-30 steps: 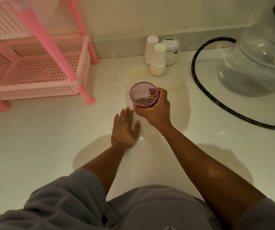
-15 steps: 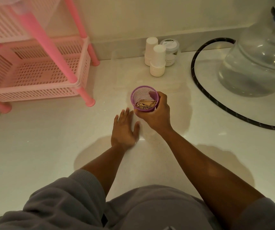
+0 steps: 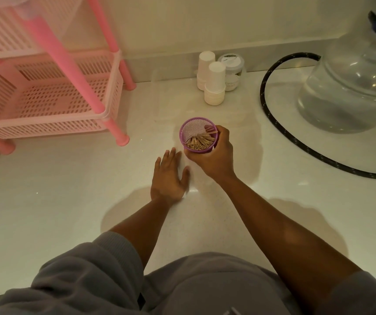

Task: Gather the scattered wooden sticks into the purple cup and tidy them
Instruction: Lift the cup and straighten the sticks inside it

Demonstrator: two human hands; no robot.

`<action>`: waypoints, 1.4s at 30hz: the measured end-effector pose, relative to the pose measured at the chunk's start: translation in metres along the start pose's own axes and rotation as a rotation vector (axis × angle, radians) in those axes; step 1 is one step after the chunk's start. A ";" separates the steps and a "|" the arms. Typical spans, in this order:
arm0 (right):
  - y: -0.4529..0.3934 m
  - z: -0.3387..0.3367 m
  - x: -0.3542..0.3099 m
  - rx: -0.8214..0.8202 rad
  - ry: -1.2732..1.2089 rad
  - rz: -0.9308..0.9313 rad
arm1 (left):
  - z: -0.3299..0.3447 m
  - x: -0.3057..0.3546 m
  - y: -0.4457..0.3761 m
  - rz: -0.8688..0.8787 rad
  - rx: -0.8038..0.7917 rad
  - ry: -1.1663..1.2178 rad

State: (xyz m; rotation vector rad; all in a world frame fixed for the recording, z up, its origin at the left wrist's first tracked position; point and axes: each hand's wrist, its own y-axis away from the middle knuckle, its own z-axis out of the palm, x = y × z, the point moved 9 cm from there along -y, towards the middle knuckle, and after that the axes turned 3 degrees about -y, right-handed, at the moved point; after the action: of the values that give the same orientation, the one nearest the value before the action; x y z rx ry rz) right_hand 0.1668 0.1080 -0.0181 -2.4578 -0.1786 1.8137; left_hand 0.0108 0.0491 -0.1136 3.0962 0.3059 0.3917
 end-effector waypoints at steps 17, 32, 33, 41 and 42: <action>-0.002 0.000 -0.003 0.029 0.000 0.017 | 0.000 -0.001 0.001 -0.003 0.017 -0.009; -0.005 0.014 0.027 -0.306 0.012 0.124 | -0.005 -0.005 -0.003 -0.013 0.036 0.188; -0.005 0.015 0.028 -0.341 0.002 0.141 | -0.006 -0.009 -0.004 -0.033 0.042 0.258; 0.001 0.021 0.037 -0.589 -0.155 0.344 | -0.028 0.012 -0.008 0.162 -0.085 0.720; 0.003 0.022 0.039 -0.618 -0.179 0.371 | -0.026 0.015 -0.008 0.168 -0.131 0.762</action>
State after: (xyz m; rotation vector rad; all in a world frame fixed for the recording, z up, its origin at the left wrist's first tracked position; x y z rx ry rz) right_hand 0.1568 0.1108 -0.0617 -2.8693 -0.3632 2.4431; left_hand 0.0173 0.0597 -0.0848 2.7076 0.0075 1.5152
